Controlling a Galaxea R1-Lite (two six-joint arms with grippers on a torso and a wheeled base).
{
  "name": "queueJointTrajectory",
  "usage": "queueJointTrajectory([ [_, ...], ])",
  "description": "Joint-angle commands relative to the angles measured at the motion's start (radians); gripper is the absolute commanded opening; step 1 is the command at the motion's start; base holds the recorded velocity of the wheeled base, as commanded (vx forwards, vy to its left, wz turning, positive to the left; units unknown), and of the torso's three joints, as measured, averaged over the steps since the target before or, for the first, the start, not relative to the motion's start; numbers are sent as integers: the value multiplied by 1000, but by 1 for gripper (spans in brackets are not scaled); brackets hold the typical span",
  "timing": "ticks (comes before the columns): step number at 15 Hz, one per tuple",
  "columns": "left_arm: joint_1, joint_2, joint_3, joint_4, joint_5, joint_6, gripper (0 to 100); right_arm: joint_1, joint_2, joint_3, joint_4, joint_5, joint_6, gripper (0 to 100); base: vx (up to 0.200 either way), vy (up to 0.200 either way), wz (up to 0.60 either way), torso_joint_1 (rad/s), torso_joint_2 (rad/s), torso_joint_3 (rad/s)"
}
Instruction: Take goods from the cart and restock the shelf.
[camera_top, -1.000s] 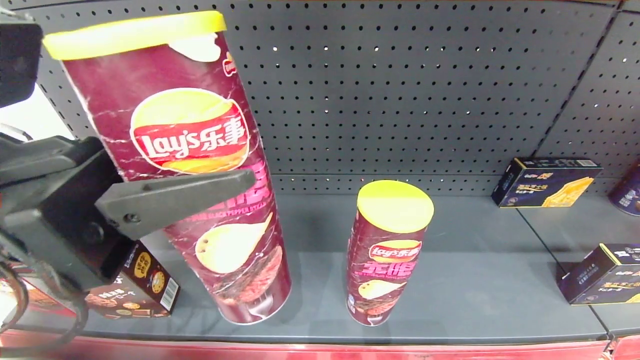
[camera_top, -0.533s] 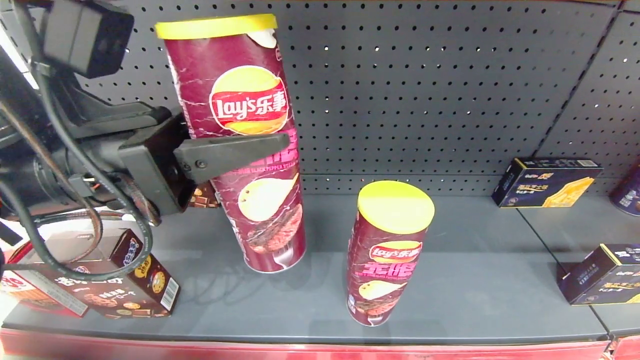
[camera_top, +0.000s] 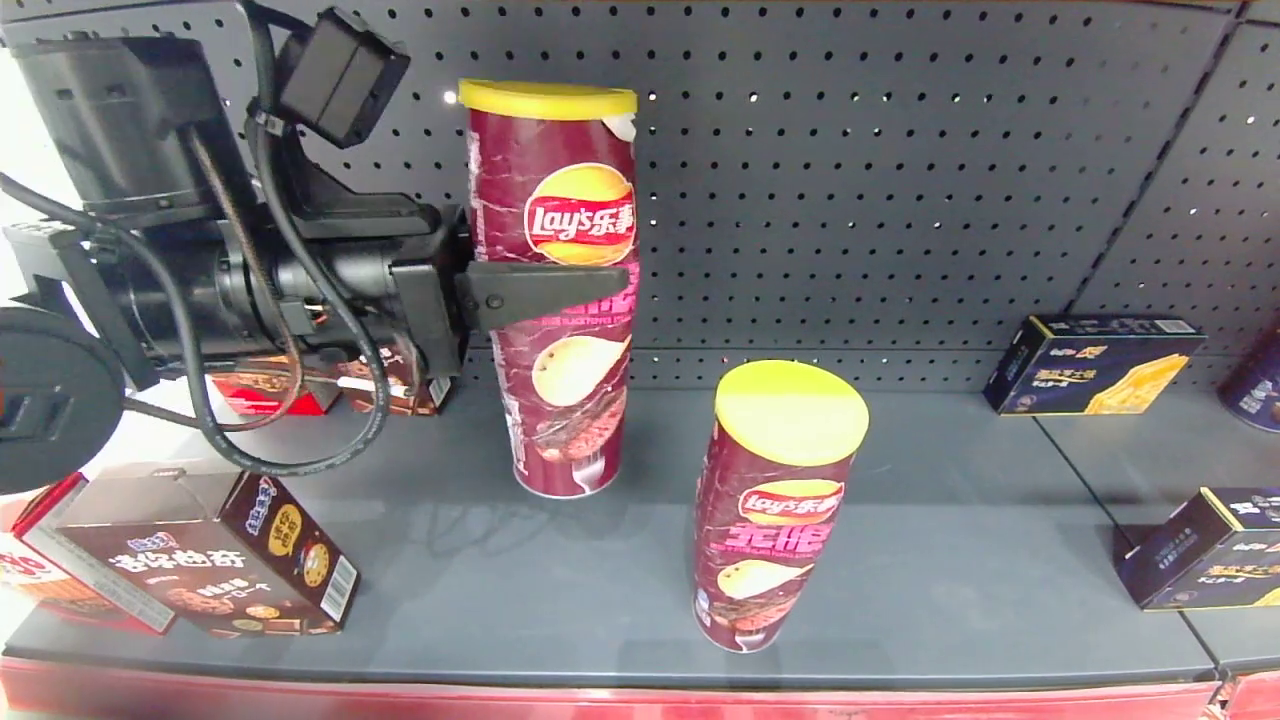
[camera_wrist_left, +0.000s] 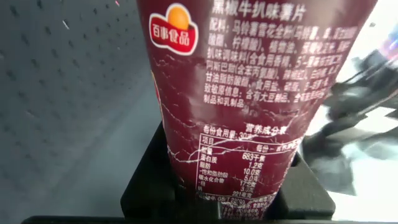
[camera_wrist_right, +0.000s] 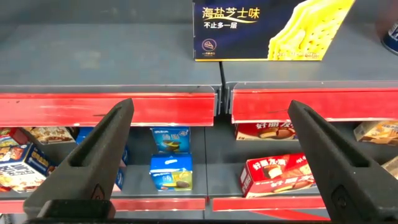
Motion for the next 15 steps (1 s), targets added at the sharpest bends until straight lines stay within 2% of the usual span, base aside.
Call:
queueJointTrajectory([
  [1, -7, 68, -22, 7, 33, 66, 0, 1, 2, 0, 0, 0, 0, 100, 0, 0, 0, 0, 0, 0],
  [2, -55, 99, -24, -4, 117, 108, 0, 1, 2, 0, 0, 0, 0, 100, 0, 0, 0, 0, 0, 0],
  [3, -73, 117, -28, -22, 212, 123, 0, 1, 2, 0, 0, 0, 0, 100, 0, 0, 0, 0, 0, 0],
  [5, -105, 173, -68, -88, 268, 123, 0, 1, 2, 0, 0, 0, 0, 100, 0, 0, 0, 0, 0, 0],
  [7, -113, 200, -88, -113, 309, 124, 0, 1, 2, 0, 0, 0, 0, 100, 0, 0, 0, 0, 0, 0],
  [9, -115, 237, -122, -134, 321, 109, 0, 1, 2, 0, 0, 0, 0, 100, 0, 0, 0, 0, 0, 0],
  [13, -104, 298, -142, -269, 323, 25, 0, 1, 2, 0, 0, 0, 0, 100, 0, 0, 0, 0, 0, 0],
  [15, -104, 317, -142, -285, 323, 23, 0, 1, 2, 0, 0, 0, 0, 100, 0, 0, 0, 0, 0, 0],
])
